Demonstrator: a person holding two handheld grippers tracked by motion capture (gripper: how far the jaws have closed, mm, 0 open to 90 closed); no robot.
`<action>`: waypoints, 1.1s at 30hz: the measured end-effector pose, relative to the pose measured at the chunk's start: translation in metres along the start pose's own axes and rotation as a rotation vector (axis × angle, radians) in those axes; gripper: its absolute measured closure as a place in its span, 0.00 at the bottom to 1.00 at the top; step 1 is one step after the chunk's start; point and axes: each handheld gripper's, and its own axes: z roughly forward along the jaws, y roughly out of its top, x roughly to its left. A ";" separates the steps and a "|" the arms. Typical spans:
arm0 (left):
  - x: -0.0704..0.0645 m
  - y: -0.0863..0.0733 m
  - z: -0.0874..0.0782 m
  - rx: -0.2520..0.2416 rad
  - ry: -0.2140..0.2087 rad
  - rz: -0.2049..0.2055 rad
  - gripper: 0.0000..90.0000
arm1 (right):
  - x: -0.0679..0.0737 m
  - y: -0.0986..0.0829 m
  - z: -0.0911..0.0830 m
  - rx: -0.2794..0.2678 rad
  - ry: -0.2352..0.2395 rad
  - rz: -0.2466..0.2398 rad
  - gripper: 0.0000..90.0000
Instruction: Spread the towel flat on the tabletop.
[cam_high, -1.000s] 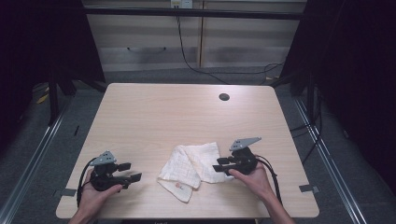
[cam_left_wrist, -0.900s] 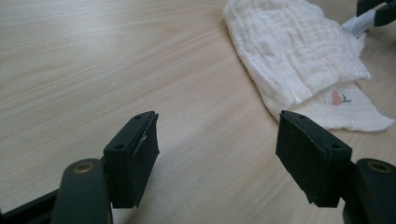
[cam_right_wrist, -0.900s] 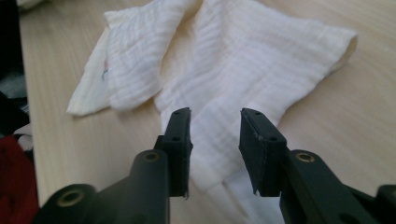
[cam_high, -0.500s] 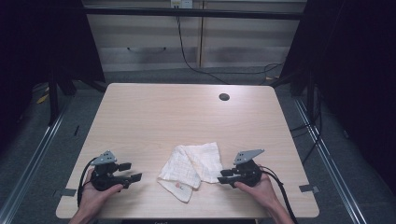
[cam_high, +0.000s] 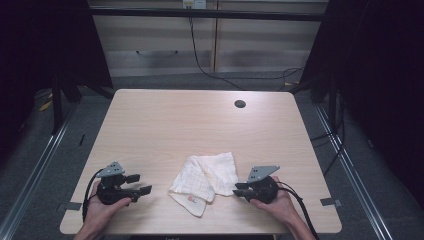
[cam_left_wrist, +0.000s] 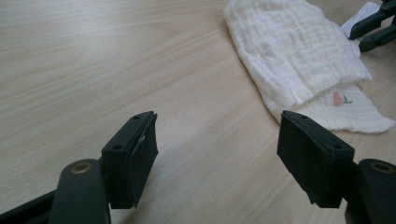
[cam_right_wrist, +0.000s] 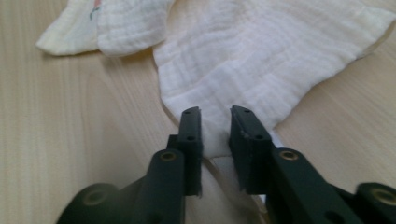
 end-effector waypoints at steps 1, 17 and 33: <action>0.000 0.000 0.000 0.000 0.000 0.000 0.31 | 0.000 0.001 0.000 0.003 -0.011 -0.004 0.87; 0.004 0.000 -0.004 -0.031 -0.014 -0.041 0.31 | -0.013 0.016 -0.028 -0.162 0.054 0.139 0.97; -0.002 0.002 0.001 0.018 0.026 0.023 0.27 | -0.023 0.077 -0.076 -0.314 0.041 0.135 0.98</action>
